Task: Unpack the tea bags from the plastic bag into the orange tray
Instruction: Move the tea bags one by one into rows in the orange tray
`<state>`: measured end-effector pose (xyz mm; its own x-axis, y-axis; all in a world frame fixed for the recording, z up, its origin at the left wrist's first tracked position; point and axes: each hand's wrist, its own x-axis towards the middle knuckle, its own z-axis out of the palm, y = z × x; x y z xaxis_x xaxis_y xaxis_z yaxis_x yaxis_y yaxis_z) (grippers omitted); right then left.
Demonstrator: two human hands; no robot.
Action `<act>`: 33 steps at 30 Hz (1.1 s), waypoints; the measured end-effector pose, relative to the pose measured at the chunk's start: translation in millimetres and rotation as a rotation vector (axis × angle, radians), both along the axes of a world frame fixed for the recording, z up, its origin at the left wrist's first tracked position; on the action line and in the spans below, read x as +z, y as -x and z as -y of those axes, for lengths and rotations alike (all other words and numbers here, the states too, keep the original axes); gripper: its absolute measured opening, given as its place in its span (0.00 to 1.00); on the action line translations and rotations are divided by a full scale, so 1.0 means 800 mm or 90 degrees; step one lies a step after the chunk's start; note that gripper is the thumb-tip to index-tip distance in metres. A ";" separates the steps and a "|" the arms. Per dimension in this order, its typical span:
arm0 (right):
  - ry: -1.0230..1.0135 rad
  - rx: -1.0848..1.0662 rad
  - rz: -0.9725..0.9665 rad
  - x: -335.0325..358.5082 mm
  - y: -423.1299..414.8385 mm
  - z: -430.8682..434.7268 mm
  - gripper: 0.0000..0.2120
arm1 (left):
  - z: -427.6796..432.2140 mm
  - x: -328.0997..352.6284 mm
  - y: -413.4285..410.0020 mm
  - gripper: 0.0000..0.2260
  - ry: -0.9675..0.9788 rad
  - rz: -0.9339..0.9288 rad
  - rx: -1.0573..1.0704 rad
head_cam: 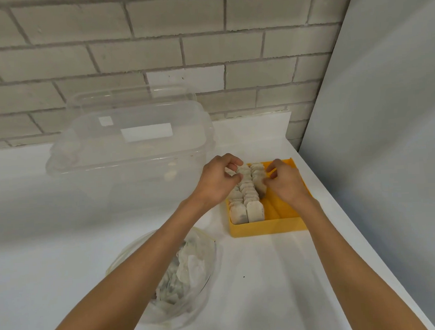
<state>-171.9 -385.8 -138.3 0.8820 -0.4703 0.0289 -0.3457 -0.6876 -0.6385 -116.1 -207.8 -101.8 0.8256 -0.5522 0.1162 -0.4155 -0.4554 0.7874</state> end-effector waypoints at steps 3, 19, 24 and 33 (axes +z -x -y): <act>0.013 0.049 0.080 0.038 0.014 -0.024 0.08 | -0.017 0.016 0.013 0.12 0.027 -0.017 -0.024; -0.071 0.392 -0.030 0.020 0.070 -0.210 0.06 | -0.206 -0.019 0.092 0.08 -0.019 -0.141 0.153; 0.005 0.452 -0.066 -0.003 0.060 -0.234 0.12 | -0.220 -0.055 0.092 0.09 -0.147 -0.071 0.146; 0.132 0.423 -0.147 -0.027 0.046 -0.232 0.23 | -0.221 -0.090 0.091 0.16 -0.495 0.064 0.180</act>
<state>-208.9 -200.5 -160.3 0.9735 0.1610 -0.1621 0.0763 -0.8979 -0.4335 -188.5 -30.8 -173.5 0.9514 -0.2780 -0.1323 -0.2544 -0.9519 0.1708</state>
